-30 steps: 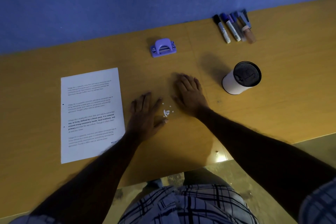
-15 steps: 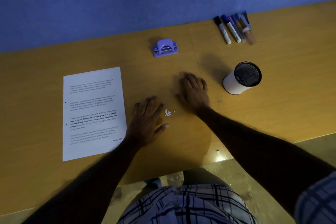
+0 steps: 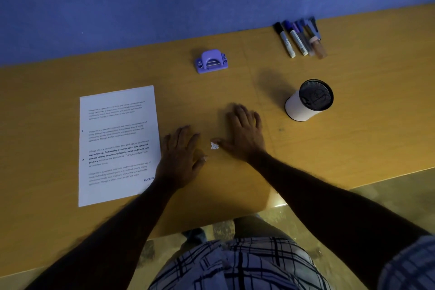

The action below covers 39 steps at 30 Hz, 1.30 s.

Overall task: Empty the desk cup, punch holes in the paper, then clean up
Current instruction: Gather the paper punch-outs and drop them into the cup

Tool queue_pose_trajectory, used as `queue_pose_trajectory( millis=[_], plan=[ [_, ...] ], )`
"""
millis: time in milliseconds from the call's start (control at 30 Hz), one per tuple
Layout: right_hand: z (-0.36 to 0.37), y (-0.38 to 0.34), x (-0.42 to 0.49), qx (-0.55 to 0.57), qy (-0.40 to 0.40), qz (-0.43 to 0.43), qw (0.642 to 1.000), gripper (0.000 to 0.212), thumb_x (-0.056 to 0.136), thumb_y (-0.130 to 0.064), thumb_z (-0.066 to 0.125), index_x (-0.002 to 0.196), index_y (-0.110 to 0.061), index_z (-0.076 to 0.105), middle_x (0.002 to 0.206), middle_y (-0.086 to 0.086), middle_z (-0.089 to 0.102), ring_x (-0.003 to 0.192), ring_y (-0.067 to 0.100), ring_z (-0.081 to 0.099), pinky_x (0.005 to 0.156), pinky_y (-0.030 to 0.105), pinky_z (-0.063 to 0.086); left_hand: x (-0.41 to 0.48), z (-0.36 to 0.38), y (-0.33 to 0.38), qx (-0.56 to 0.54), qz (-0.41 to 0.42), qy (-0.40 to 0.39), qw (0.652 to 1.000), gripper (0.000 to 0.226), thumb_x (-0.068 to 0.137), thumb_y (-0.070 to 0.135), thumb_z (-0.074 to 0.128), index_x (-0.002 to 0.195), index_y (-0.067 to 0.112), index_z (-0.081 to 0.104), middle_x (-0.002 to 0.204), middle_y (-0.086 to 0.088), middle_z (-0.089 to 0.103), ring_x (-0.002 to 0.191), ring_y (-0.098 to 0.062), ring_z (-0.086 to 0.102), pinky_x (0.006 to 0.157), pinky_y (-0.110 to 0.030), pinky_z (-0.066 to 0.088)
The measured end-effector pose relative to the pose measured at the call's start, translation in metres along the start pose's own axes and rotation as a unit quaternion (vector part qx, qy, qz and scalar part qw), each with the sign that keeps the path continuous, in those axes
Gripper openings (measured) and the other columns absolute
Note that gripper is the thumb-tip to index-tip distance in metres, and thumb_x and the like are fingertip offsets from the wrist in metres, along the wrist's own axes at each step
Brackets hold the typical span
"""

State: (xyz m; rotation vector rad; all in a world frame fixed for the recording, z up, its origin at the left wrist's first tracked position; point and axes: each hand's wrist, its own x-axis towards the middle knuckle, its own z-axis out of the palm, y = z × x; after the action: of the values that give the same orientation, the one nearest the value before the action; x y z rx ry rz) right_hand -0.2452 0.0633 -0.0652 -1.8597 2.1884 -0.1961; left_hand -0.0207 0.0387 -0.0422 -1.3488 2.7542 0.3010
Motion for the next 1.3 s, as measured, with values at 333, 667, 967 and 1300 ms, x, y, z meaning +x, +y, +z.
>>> queue_pose_trajectory(
  millis=[333, 667, 967, 1300],
  plan=[
    [0.001, 0.014, -0.020, -0.008, 0.028, 0.068, 0.997, 0.087, 0.084, -0.075, 0.037, 0.148, -0.017, 0.024, 0.160, 0.012, 0.021, 0.149, 0.032, 0.012, 0.117, 0.058, 0.002, 0.011, -0.001, 0.011, -0.012, -0.025, 0.006, 1.000, 0.058, 0.091, 0.045, 0.050, 0.142, 0.016, 0.043, 0.153, -0.015, 0.033, 0.142, -0.034, 0.029, 0.113, -0.053, 0.025],
    [-0.009, -0.006, -0.020, 0.071, 0.053, 0.045, 0.995, 0.069, 0.086, -0.066, 0.038, 0.136, -0.019, 0.045, 0.145, 0.008, 0.042, 0.138, 0.029, 0.031, 0.113, 0.056, 0.025, 0.016, 0.004, 0.012, -0.038, -0.040, 0.052, 0.997, 0.047, 0.088, 0.045, 0.055, 0.128, 0.020, 0.054, 0.142, -0.014, 0.044, 0.132, -0.035, 0.041, 0.104, -0.052, 0.034],
    [-0.020, 0.000, -0.025, 0.125, -0.015, -0.084, 0.988, 0.027, 0.088, -0.028, 0.065, 0.114, -0.021, 0.066, 0.118, 0.004, 0.054, 0.108, 0.025, 0.048, 0.090, 0.046, 0.043, 0.018, 0.011, 0.006, -0.133, 0.008, 0.068, 0.989, 0.025, 0.088, 0.041, 0.062, 0.111, 0.036, 0.071, 0.138, -0.001, 0.052, 0.131, -0.023, 0.040, 0.103, -0.039, 0.026],
    [-0.019, -0.009, -0.026, 0.122, -0.036, -0.065, 0.990, 0.032, 0.083, -0.039, 0.070, 0.114, -0.030, 0.068, 0.113, 0.001, 0.052, 0.106, 0.022, 0.046, 0.089, 0.040, 0.036, 0.020, 0.013, 0.016, -0.232, -0.038, 0.111, 0.965, 0.014, 0.080, 0.039, 0.073, 0.093, 0.038, 0.077, 0.131, 0.007, 0.058, 0.128, -0.020, 0.043, 0.102, -0.039, 0.030]
  ],
)
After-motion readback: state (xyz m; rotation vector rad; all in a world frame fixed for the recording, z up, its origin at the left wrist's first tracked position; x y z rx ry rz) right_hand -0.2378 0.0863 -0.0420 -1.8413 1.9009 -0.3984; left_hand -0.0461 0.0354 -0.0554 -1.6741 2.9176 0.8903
